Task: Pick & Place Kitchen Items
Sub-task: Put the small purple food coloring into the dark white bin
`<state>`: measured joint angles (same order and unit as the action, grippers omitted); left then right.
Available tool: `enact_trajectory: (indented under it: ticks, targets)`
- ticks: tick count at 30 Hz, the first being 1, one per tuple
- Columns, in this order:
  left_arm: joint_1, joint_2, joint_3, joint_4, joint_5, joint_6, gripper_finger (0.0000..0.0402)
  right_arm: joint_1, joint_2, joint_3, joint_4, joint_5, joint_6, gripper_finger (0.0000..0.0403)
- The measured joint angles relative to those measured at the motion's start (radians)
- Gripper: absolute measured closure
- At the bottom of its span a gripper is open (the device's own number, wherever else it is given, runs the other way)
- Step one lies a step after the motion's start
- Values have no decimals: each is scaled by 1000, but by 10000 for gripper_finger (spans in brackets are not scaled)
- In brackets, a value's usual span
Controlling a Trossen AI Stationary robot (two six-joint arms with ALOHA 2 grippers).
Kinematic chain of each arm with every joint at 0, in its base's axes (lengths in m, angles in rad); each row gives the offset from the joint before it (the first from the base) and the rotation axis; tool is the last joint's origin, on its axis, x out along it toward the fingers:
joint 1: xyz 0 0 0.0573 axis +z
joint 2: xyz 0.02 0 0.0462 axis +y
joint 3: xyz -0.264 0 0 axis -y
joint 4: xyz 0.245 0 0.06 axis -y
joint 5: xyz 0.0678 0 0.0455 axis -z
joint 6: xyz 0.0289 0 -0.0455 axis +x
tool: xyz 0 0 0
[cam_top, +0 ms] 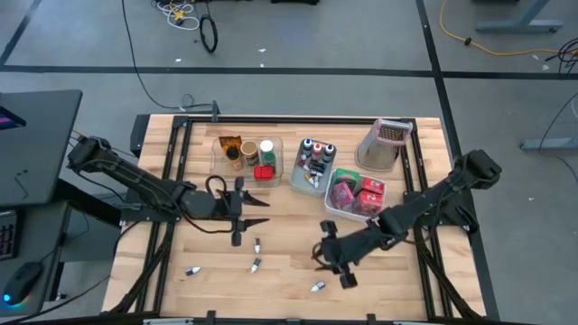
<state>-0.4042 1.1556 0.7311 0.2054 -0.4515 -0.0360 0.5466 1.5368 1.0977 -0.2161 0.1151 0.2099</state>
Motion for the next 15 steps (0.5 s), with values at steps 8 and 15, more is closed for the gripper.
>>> enact_trajectory:
  ticks: [8, 15]
  targets:
    - [0, 0, 1, 80, -7, 132, 214, 82, 72, 0, 99, 70, -6, 248]
    - [0, 0, 1, 186, -9, 236, 214, 106, 222, -1, 108, 39, 53, 248]
